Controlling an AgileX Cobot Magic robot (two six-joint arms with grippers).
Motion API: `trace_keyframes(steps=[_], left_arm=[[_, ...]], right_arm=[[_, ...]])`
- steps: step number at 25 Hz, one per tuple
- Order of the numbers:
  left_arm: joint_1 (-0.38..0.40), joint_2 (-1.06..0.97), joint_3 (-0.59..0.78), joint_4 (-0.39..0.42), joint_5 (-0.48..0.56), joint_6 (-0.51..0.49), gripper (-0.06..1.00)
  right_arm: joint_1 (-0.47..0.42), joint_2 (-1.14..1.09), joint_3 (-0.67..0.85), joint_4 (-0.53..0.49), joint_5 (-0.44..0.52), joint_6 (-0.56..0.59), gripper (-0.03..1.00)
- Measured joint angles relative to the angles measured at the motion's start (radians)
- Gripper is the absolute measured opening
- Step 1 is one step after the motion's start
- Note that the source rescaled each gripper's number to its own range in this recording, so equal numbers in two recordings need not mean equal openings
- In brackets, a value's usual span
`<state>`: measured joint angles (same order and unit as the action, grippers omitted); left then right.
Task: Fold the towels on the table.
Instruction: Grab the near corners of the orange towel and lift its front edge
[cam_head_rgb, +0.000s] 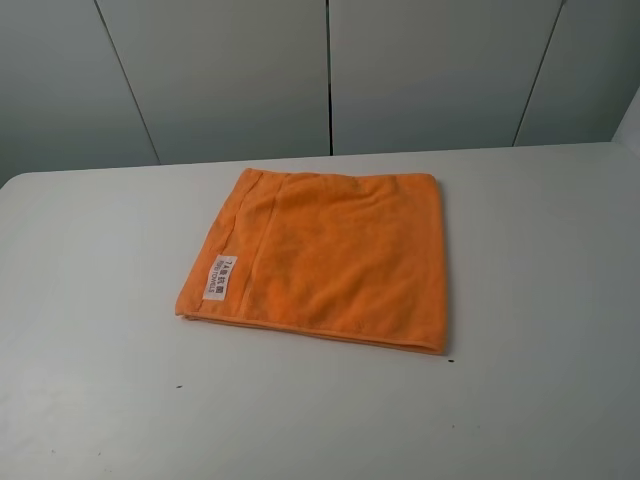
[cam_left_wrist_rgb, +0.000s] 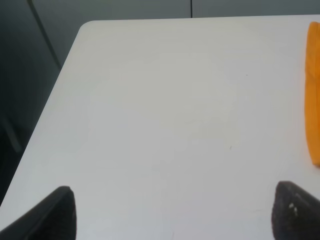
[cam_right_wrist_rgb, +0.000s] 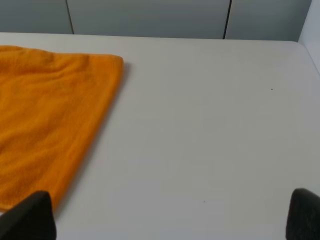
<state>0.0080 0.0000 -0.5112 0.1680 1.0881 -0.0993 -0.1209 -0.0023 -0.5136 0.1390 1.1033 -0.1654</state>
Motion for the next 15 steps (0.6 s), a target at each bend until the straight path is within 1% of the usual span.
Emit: trace_keyframes(steps=[15], left_arm=[[0.0,0.0,0.0,0.0,0.0,0.0,1.0]], right_arm=[[0.0,0.0,0.0,0.0,0.0,0.0,1.0]])
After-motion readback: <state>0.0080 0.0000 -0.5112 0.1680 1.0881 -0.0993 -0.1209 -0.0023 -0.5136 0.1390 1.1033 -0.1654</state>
